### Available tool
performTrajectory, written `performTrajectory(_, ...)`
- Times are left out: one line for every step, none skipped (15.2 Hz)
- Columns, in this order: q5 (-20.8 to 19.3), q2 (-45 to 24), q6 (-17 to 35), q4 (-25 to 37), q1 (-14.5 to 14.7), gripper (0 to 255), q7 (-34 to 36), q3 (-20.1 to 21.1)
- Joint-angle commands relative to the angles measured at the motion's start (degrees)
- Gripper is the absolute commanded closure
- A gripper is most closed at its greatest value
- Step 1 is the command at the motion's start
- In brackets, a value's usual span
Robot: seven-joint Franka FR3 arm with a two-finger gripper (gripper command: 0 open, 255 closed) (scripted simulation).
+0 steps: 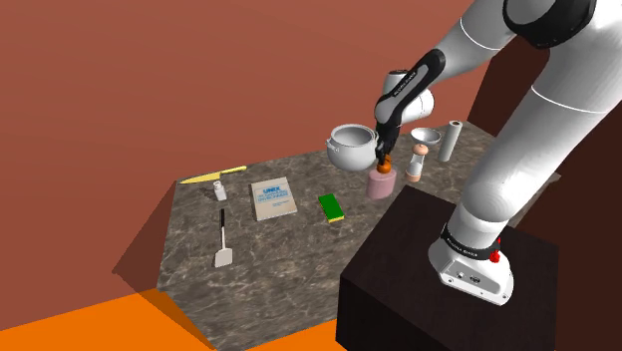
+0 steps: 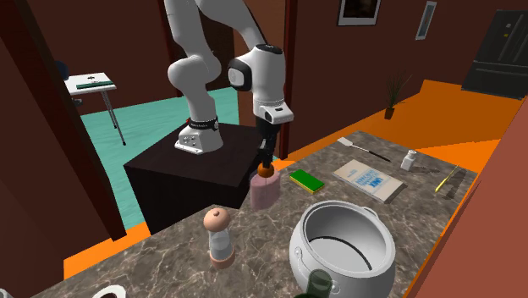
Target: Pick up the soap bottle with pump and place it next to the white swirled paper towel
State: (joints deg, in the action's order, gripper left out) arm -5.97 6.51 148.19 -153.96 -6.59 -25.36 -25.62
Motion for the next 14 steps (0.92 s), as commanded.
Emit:
performTrajectory(-1.1, 1.8, -2.0, 0.3, -0.3, 255, 0.8, 0.2)
performTrajectory(-1.5, 2.7, -3.0, 0.5, -0.4, 255, 1.1, 0.3)
performTrajectory(-1.9, 3.5, -4.0, 0.7, -0.6, 255, 1.4, 0.5)
performTrajectory(-2.3, 4.3, -5.0, 0.9, -0.7, 255, 1.7, 0.6)
performTrajectory(-2.6, 5.1, -6.0, 1.1, -0.9, 255, 1.9, 0.7)
performTrajectory(-2.9, 5.9, -7.0, 1.3, -1.0, 255, 2.1, 0.9)
performTrajectory(-3.1, 6.7, -7.9, 1.6, -1.1, 255, 2.3, 1.0)
performTrajectory(-3.4, 7.4, -8.9, 1.8, -1.2, 255, 2.5, 1.2)
performTrajectory(-3.6, 8.2, -9.9, 2.1, -1.3, 255, 2.7, 1.4)
performTrajectory(-3.8, 8.9, -10.9, 2.4, -1.4, 255, 2.9, 1.5)
performTrajectory(-3.9, 9.6, -11.8, 2.7, -1.5, 255, 3.0, 1.7)
performTrajectory(-4.1, 10.2, -12.8, 3.0, -1.5, 255, 3.1, 1.8)
performTrajectory(-4.2, 10.9, -13.8, 3.3, -1.6, 255, 3.3, 2.0)
performTrajectory(-4.3, 11.5, -14.7, 3.6, -1.7, 255, 3.4, 2.1)
